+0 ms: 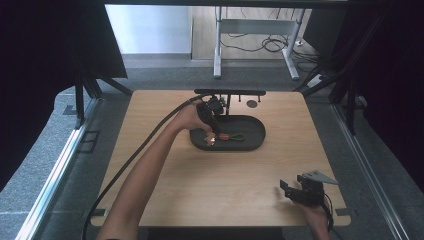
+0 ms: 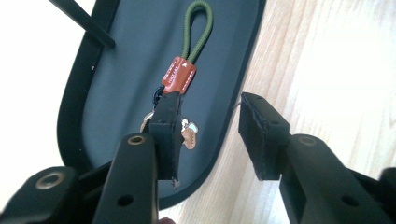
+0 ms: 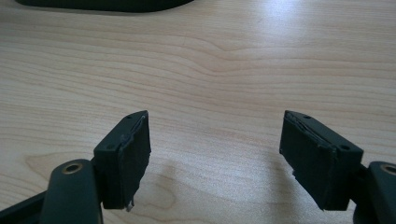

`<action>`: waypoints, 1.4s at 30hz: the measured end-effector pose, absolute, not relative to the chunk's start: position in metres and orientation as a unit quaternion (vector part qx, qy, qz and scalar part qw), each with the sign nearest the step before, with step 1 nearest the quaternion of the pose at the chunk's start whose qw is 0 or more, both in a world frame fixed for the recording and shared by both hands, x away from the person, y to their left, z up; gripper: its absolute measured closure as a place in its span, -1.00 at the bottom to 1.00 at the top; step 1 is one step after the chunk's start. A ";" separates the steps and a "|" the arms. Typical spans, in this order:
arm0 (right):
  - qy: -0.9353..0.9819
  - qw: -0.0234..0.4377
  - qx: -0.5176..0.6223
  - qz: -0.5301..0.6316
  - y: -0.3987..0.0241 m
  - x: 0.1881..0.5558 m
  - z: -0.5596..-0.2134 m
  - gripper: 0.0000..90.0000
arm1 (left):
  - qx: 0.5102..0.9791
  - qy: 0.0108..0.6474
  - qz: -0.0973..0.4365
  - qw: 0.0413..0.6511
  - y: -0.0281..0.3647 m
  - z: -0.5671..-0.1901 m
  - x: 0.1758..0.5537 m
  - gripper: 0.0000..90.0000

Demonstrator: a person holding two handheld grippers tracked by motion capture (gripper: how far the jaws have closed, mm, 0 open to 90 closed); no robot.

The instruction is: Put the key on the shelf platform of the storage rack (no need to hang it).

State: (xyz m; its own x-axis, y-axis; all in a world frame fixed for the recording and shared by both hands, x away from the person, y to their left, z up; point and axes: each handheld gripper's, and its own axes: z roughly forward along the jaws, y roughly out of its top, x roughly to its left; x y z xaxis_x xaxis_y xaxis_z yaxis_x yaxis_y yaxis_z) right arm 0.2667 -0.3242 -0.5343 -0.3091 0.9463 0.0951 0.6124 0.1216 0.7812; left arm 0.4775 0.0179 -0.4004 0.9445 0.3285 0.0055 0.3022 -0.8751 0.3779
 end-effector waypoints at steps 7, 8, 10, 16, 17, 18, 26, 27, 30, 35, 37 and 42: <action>0.715 0.221 0.544 0.380 -0.325 0.267 -0.533 -0.44 | 0.962 0.160 0.049 0.215 0.028 -0.384 0.457 0.17; 0.716 0.220 0.542 0.380 -0.325 0.267 -0.532 -0.44 | 0.961 0.159 0.049 0.220 0.030 -0.382 0.453 0.13; 0.717 0.222 0.539 0.381 -0.324 0.266 -0.532 -0.44 | 0.959 0.158 0.051 0.228 0.033 -0.379 0.448 0.11; 0.719 0.222 0.537 0.380 -0.322 0.265 -0.531 -0.44 | 0.958 0.153 0.052 0.238 0.044 -0.375 0.427 0.03; 0.719 0.222 0.537 0.380 -0.322 0.265 -0.531 -0.44 | 0.957 0.154 0.054 0.241 0.047 -0.374 0.423 0.02; 0.719 0.222 0.538 0.381 -0.322 0.265 -0.530 -0.44 | 0.956 0.156 0.055 0.243 0.052 -0.373 0.419 0.02; 0.721 0.228 0.531 0.383 -0.317 0.263 -0.526 -0.44 | 0.947 0.179 0.056 0.262 0.084 -0.375 0.398 0.03; 0.720 0.228 0.531 0.384 -0.316 0.263 -0.525 -0.44 | 0.946 0.179 0.056 0.264 0.087 -0.377 0.395 0.03; 0.723 0.228 0.529 0.382 -0.315 0.263 -0.525 -0.44 | 0.945 0.180 0.055 0.268 0.097 -0.383 0.385 0.03; 0.724 0.226 0.528 0.382 -0.315 0.265 -0.526 -0.44 | 0.940 0.189 0.052 0.279 0.114 -0.394 0.369 0.03; 0.724 0.225 0.529 0.382 -0.315 0.265 -0.527 -0.44 | 0.938 0.192 0.052 0.282 0.119 -0.397 0.364 0.03; 0.724 0.225 0.528 0.382 -0.315 0.266 -0.526 -0.44 | 0.934 0.202 0.050 0.291 0.134 -0.412 0.348 0.03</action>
